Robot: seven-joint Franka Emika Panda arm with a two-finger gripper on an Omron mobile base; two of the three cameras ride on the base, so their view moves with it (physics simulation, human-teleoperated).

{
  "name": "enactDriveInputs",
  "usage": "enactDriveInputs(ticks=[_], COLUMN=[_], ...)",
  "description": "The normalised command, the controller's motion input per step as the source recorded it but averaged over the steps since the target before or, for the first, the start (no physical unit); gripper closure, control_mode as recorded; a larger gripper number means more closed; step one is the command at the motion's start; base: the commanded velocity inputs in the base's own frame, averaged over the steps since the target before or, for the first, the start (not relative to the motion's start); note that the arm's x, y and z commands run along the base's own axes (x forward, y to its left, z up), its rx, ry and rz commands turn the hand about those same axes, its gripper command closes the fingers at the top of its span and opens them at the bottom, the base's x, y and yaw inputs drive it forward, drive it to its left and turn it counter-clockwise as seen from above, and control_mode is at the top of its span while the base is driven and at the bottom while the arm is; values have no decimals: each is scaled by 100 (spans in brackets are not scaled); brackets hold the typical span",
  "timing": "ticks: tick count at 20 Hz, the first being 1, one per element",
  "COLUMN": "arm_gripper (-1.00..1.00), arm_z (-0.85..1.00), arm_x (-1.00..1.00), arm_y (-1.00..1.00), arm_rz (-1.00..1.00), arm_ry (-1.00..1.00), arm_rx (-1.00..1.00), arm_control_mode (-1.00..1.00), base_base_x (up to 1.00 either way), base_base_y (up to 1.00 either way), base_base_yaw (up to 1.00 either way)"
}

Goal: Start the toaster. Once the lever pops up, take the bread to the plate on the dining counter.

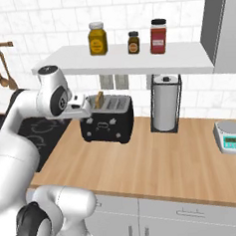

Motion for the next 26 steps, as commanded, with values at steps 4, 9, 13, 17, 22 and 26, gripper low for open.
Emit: enactDriveInputs(ticks=[4,9,13,17,22,26], arm_gripper=[100,100,100,100,100,100], arm_z=[-21,-10,-7,-13,-19,-24], arm_x=[34,45,44,45,43,41], arm_y=[0,2,0,0,0,0], arm_rz=[0,-1,-1,0,0,0], arm_ry=[0,0,0,0,0,0], arm_rx=[0,0,0,0,0,0], arm_control_mode=[-100,-100,-100,-100,-100,-100], base_base_x=[0,0,0,0,0,0], base_base_y=[0,0,0,0,0,0], base_base_yaw=[0,0,0,0,0,0])
